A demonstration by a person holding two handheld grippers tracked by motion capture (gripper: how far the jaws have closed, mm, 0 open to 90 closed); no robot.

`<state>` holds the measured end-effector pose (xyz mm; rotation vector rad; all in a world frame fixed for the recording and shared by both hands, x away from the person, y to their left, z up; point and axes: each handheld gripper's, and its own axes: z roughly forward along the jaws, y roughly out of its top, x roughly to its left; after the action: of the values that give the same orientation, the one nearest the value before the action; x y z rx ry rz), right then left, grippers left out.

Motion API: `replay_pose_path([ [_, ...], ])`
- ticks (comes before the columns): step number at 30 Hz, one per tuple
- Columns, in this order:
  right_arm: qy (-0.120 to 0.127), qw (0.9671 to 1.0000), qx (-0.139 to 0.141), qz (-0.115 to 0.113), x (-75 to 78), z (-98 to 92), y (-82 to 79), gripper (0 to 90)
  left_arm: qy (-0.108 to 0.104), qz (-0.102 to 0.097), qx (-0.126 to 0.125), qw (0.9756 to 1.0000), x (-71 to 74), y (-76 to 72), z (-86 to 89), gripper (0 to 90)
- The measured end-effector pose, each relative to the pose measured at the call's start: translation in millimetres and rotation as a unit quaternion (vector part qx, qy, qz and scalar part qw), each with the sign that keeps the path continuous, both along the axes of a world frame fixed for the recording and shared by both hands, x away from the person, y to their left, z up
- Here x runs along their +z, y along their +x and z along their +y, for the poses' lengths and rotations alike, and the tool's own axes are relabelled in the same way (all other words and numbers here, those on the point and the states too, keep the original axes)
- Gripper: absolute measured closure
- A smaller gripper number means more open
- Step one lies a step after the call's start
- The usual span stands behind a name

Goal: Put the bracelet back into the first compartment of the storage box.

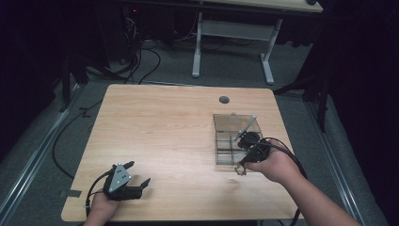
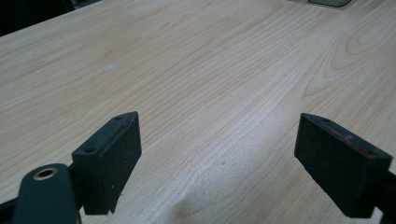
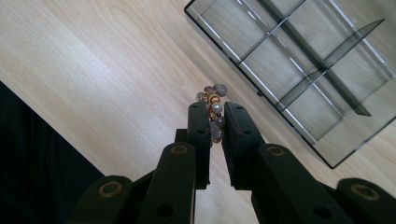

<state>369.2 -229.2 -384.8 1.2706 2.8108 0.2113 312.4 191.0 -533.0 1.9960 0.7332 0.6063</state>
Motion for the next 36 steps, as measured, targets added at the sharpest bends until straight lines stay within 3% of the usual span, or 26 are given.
replay_pose_path([
  [13,0.003,0.9999,-0.011,-0.009,16.0,0.5,13.3,82.0,-0.001,-0.001,0.000,1.0000,0.0,-0.1,0.1,15.4],
  [29,0.009,0.9995,-0.025,-0.018,21.9,9.1,36.1,82.0,-0.001,-0.001,0.000,1.0000,0.0,-0.1,0.1,15.4],
  [36,0.007,0.9996,-0.016,-0.021,22.6,16.4,49.9,82.0,-0.001,-0.001,0.000,1.0000,0.0,-0.1,0.3,15.4],
])
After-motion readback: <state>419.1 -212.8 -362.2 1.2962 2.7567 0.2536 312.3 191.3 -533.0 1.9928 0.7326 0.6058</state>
